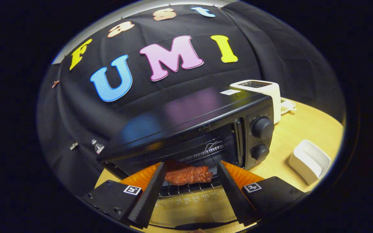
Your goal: Open the toaster oven, put the food inside, and close the toaster oven door.
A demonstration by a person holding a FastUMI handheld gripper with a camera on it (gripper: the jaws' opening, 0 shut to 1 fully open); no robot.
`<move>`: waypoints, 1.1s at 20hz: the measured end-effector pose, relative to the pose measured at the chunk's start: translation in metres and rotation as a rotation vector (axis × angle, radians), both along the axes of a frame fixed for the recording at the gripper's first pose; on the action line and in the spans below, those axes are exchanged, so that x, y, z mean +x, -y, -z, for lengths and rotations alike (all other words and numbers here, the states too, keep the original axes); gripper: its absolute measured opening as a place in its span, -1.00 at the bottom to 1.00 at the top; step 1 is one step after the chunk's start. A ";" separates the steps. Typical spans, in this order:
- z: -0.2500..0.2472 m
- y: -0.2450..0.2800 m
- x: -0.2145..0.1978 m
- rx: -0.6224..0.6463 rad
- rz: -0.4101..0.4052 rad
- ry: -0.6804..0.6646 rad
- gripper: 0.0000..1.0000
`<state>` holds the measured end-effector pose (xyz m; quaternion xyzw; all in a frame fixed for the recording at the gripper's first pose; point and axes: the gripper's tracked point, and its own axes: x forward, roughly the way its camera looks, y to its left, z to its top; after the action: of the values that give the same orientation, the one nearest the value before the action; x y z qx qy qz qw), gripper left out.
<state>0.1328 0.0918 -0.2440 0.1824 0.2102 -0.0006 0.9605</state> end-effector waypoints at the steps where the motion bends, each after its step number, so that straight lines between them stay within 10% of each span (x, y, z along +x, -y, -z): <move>1: -0.004 -0.006 -0.008 -0.011 -0.039 -0.007 0.96; 14: 0.017 -0.003 -0.137 -0.311 -0.266 -0.260 0.97; 22: 0.084 -0.016 -0.174 -0.307 -0.271 -0.459 0.97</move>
<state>-0.0412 0.1080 -0.3282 0.0008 0.4418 0.0547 0.8954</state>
